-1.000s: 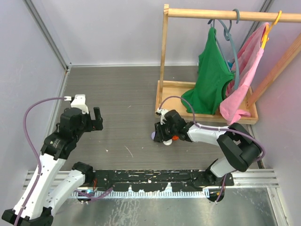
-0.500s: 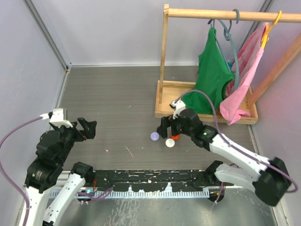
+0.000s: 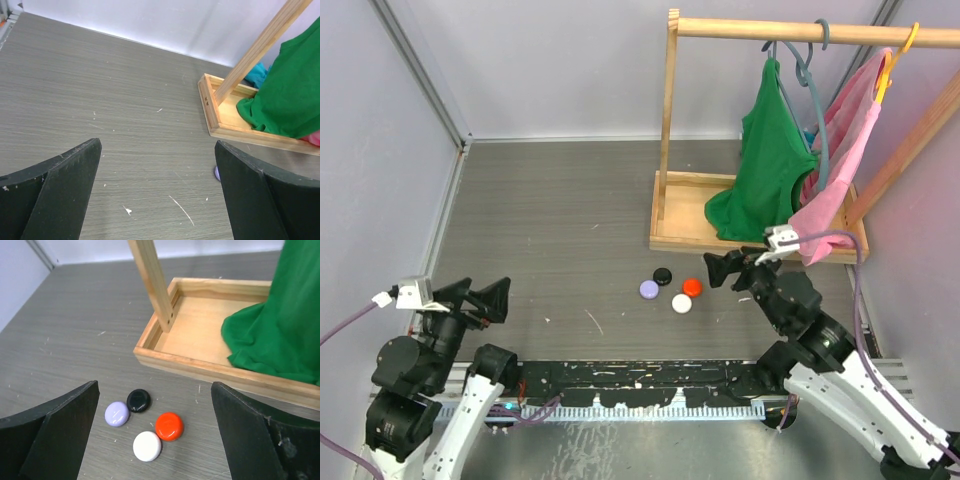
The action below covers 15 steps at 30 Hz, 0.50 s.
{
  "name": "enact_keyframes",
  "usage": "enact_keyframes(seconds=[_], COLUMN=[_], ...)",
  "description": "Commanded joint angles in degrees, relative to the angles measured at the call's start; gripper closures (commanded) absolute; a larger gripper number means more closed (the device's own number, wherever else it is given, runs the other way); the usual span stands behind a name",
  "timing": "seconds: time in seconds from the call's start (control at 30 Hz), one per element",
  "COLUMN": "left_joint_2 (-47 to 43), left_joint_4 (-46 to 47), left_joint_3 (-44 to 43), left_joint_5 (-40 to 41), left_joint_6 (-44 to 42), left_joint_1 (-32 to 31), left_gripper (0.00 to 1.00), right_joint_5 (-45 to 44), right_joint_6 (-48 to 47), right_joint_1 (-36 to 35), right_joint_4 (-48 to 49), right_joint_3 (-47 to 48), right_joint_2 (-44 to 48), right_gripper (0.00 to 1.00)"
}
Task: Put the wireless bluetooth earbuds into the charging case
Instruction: Reset both arms
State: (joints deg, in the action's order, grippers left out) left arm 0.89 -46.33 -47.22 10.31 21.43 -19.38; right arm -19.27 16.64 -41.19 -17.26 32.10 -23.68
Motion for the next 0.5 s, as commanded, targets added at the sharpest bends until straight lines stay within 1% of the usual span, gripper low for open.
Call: enact_keyframes(seconds=[0.0, 0.23, 0.47], left_joint_2=[-0.63, -0.80, -0.83], left_joint_4=[-0.66, -0.69, -0.70], left_joint_3=[0.42, 1.53, 2.00], left_joint_5=[3.42, 3.47, 2.01], left_joint_6=[0.39, 0.28, -0.06], left_joint_1=[0.26, 0.29, 0.28], left_gripper=[0.02, 0.02, 0.02], right_joint_5=[-5.58, -4.63, -4.46], right_joint_6=[-0.56, -1.59, -1.79], right_joint_1=[-0.26, -0.29, -0.26], right_joint_4=[0.25, 1.77, 0.84], right_joint_3=[-1.57, -3.86, -3.36], right_joint_2=[7.09, 15.51, 14.84], right_gripper=[0.01, 0.01, 0.01])
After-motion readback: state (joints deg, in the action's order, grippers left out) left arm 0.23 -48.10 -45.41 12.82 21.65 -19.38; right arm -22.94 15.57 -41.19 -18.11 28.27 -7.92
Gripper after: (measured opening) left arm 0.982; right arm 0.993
